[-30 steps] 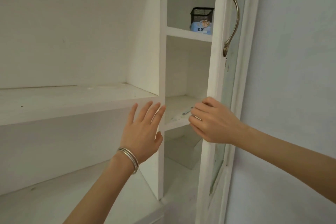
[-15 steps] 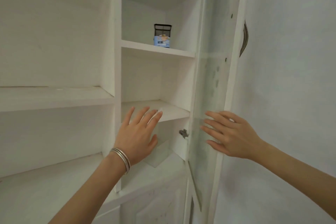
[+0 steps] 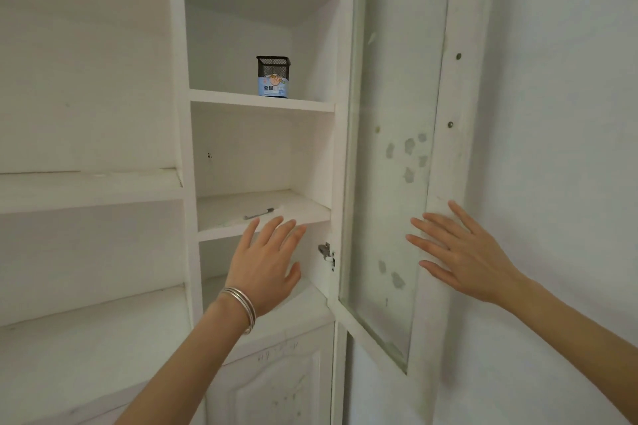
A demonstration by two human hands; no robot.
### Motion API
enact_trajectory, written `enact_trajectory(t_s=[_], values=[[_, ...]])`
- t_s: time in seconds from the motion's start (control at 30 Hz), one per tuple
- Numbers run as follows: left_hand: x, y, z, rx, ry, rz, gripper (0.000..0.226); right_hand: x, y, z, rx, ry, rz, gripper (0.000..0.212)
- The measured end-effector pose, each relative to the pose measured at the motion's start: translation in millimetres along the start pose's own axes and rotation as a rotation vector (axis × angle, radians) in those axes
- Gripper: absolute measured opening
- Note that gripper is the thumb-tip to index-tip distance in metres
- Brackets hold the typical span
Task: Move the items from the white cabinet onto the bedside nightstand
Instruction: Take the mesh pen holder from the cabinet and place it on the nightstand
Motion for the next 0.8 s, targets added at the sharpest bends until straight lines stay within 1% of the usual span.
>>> enact_trajectory(t_s=[0.13, 0.27, 0.4, 0.5, 0.63, 0.8], values=[[5, 0, -5, -0.008, -0.024, -0.031, 0.057, 14, -12, 9, -0.060, -0.097, -0.051, 0.056], [6, -8, -12, -0.033, -0.047, -0.019, 0.056, 12, -23, 10, -0.089, -0.111, -0.057, 0.059], [-3, -14, -16, -0.018, -0.055, -0.001, 0.055, -1, -25, -2, 0.005, -0.146, -0.067, 0.058], [-17, -15, -25, 0.013, -0.078, -0.006, 0.054, -15, -19, -27, 0.121, -0.089, -0.117, 0.044], [-48, -9, -47, 0.064, -0.099, -0.007, 0.052, -20, -4, -87, 0.233, -0.043, -0.201, 0.038], [-95, 3, -87, 0.152, -0.116, -0.045, 0.050, -4, 15, -172, 0.294, -0.061, -0.204, 0.040]])
Point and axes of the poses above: each hand's wrist, its own z-axis away from the middle knuckle, its own y-axis out of the back of the hand, x = y × z, the point moved 5 cm from there along -z, towards the middle knuckle, and after that the axes turned 7 degrees about y, right-handed, at the moved point
